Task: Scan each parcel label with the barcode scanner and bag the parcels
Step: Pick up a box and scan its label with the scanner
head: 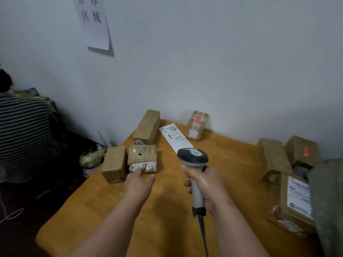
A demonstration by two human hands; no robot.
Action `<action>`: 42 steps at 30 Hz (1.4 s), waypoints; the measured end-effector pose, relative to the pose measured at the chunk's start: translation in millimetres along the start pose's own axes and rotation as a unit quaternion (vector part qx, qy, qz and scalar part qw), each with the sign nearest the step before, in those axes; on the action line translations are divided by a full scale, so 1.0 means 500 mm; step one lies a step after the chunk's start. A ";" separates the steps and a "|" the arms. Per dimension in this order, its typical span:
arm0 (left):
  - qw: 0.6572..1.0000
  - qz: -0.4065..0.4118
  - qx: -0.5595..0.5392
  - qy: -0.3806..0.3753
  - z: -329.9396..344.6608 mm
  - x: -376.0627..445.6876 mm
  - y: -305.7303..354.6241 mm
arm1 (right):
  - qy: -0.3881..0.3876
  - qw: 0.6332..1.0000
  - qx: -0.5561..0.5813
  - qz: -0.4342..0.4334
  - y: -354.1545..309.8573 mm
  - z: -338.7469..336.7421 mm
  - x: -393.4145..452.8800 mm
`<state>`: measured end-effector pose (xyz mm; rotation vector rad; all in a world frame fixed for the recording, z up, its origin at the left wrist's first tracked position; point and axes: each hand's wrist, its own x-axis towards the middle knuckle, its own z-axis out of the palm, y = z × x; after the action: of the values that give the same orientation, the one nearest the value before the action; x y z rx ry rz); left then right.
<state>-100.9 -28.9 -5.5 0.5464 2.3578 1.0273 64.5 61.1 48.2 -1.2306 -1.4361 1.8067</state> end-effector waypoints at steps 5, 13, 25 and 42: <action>0.989 -0.034 0.142 0.030 -0.012 0.063 -0.041 | -0.010 0.999 -0.006 0.042 0.029 0.053 0.057; 0.950 0.088 0.298 -0.007 -0.018 0.257 -0.036 | 0.038 0.996 -0.001 0.083 0.076 0.142 0.168; 0.810 0.224 0.519 -0.158 -0.002 0.450 -0.024 | 0.113 0.985 0.033 0.129 0.128 0.231 0.271; 0.851 0.180 0.446 -0.209 0.069 0.301 0.006 | 0.165 0.977 0.077 0.110 0.148 0.101 0.138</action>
<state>-198.7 73.6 -66.6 1.4217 2.2406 -0.1691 -1.4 72.0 -43.0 -1.5700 -0.9914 1.7111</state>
